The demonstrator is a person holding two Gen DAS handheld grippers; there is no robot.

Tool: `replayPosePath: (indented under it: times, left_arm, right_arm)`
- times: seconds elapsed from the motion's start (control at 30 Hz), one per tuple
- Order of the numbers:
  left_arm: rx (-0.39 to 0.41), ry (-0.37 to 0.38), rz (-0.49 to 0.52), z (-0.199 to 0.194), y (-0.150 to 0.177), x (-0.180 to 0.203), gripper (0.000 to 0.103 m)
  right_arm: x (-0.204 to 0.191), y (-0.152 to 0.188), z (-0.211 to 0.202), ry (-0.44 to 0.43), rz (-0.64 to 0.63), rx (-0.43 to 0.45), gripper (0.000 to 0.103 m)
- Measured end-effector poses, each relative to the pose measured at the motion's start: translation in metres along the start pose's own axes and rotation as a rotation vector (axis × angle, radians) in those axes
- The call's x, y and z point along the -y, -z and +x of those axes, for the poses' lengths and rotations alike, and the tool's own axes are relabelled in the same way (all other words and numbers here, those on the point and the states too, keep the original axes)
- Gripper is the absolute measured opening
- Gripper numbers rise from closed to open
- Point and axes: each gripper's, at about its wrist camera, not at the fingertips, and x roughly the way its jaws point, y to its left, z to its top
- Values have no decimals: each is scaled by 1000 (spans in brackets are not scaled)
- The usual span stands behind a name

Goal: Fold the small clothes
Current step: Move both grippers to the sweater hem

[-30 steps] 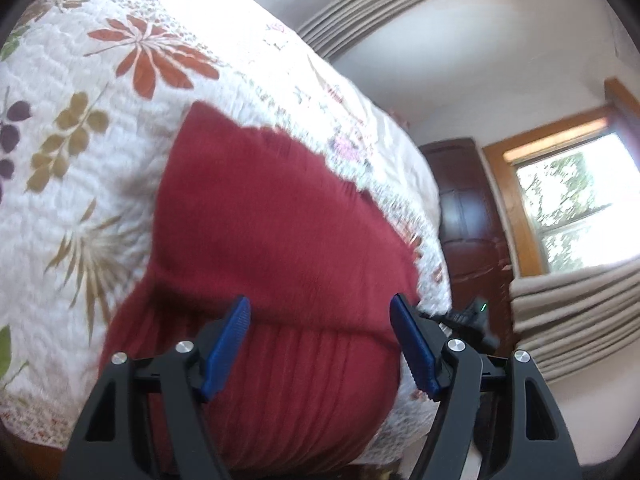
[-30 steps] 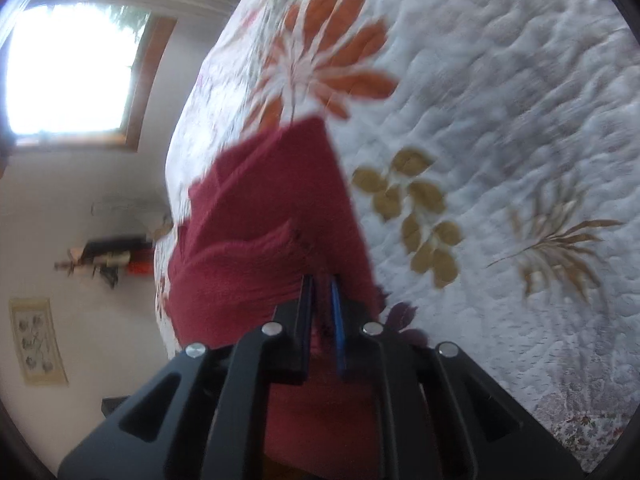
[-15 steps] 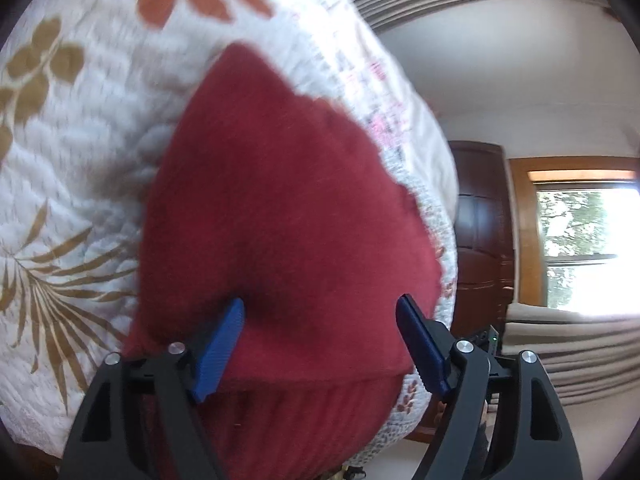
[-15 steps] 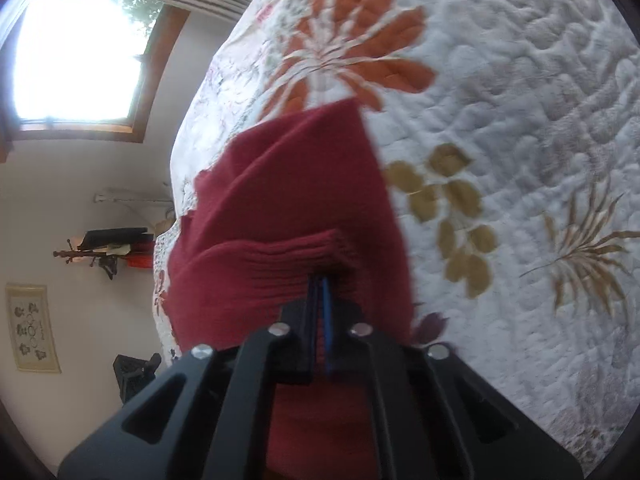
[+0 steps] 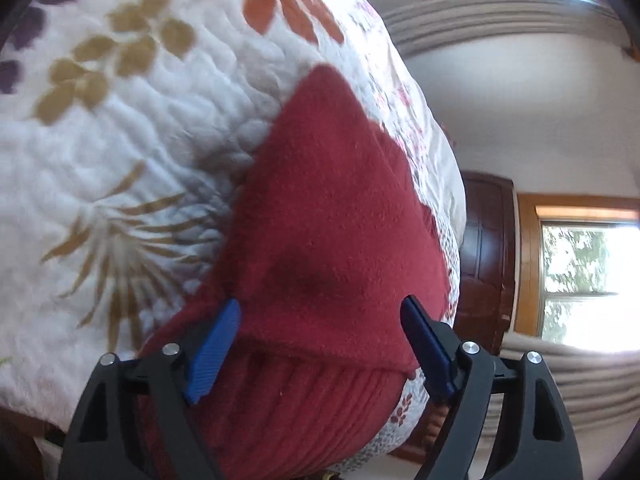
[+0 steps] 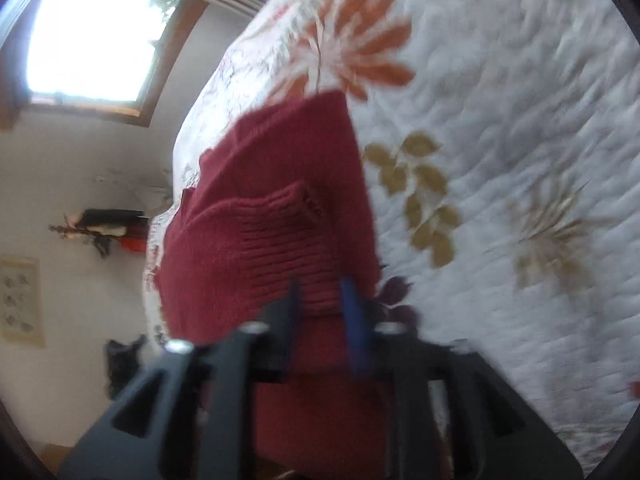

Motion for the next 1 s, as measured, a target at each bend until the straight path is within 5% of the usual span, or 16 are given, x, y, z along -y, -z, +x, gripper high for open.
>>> replayPosePath:
  times: [0.1,0.23,0.4,0.53,0.7,1.0]
  left_arm:
    - [78,-80,89,-36,18,8,96]
    - [84,-187,145,-71,54,-13,97]
    - [-53,-303,103,-80,108,-87,97]
    - [-220,-362,168,-60,148,-137,96]
    - [-330,-325,291,-40,166,-155,96]
    - [-340,-286,388,-21,185,-176,96]
  right_arm:
    - [1,8,-28,20,-97,17,45]
    - [37,40,-44,20,-100,-29,54]
    - [75,109,-53,45,-35,-79,61]
    - [101,177,-54,120,-1,-122,64]
    - [117,243,-36,118,52,-208,70]
    - [124,301,-16,178,-38,-226,70]
